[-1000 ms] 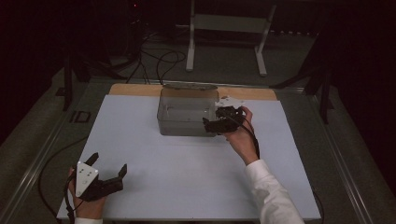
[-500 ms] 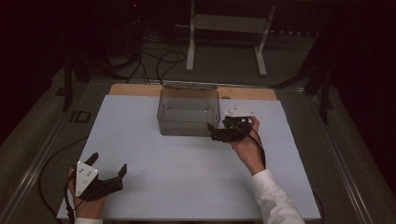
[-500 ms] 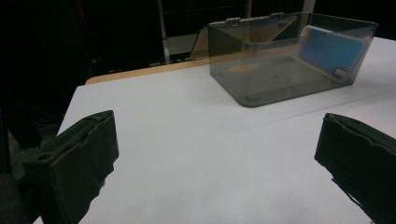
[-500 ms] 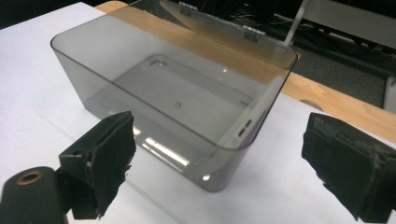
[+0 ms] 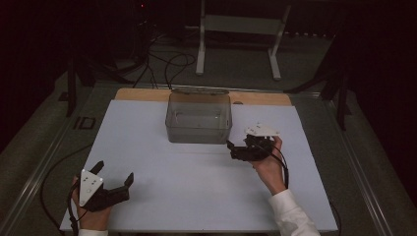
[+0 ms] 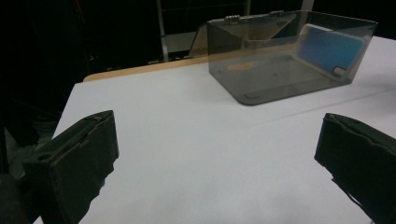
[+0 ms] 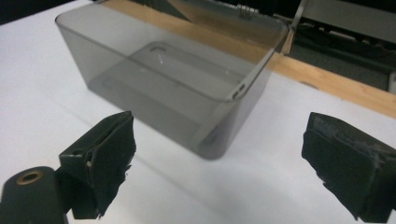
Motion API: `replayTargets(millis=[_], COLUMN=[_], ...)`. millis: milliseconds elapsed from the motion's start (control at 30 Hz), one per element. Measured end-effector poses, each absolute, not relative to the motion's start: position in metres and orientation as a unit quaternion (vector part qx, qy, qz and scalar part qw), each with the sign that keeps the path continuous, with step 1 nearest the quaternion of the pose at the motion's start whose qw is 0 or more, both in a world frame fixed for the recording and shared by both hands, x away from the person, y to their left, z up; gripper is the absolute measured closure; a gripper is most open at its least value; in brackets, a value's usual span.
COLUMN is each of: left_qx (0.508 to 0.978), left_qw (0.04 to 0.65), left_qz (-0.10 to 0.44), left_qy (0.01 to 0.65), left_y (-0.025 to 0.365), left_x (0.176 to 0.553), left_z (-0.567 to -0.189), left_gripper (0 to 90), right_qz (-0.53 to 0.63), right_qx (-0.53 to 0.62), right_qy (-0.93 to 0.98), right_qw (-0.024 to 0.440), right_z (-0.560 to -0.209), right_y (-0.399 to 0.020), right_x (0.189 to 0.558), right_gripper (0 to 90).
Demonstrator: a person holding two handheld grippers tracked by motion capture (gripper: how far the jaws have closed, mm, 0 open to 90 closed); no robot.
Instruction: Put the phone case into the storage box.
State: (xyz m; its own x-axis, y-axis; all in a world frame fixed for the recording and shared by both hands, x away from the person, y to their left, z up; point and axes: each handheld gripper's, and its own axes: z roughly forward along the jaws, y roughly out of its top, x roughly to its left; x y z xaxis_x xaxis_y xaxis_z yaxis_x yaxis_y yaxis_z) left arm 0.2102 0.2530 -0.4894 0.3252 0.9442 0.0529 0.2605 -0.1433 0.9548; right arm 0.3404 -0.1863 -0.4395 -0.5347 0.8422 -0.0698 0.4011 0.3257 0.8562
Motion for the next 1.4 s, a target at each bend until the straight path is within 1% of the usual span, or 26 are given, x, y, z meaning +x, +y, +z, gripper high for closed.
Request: replayTargets(millis=[300,367,433,500,667,767,867,1067,1133,1400], left_qx=[0.664,0.665,0.665,0.664,0.663,0.661,0.661,0.663,0.665,0.669], left_qw=[0.472,0.473,0.472,0.473,0.476,0.479,0.480,0.482,0.481,0.481], left_qz=[0.360,0.359,0.358,0.358,0.355,0.353,0.351,0.349,0.348,0.345], left_qy=[0.454,0.454,0.455,0.455,0.456,0.457,0.457,0.454,0.453,0.449], left_y=[0.253,0.254,0.254,0.254,0.255,0.257,0.258,0.258,0.257,0.256], left_x=[0.210,0.210,0.211,0.211,0.211,0.211,0.212,0.212,0.213,0.214], left_z=[-0.489,-0.489,-0.489,-0.489,-0.489,-0.489,-0.490,-0.490,-0.490,-0.491], left_gripper=[0.2,0.2,0.2,0.2,0.2,0.2,0.2,0.2,0.2,0.2], right_qz=[0.424,0.422,0.426,0.428,0.446,0.447,0.455,0.471,0.482,0.494], right_qx=[0.389,0.394,0.390,0.397,0.398,0.402,0.399,0.397,0.393,0.392], right_qy=[0.769,0.767,0.762,0.761,0.747,0.745,0.739,0.728,0.719,0.705], right_qw=[0.279,0.279,0.291,0.283,0.290,0.289,0.298,0.302,0.312,0.326], right_z=[-0.443,-0.447,-0.453,-0.456,-0.459,-0.468,-0.475,-0.480,-0.482,-0.488], right_y=[-0.205,-0.210,-0.215,-0.220,-0.229,-0.235,-0.240,-0.249,-0.254,-0.264], right_x=[0.312,0.306,0.299,0.294,0.282,0.275,0.266,0.251,0.242,0.231], right_gripper=[9.7,9.7,9.7,9.7,9.7,9.7,9.7,9.7,9.6,9.7])
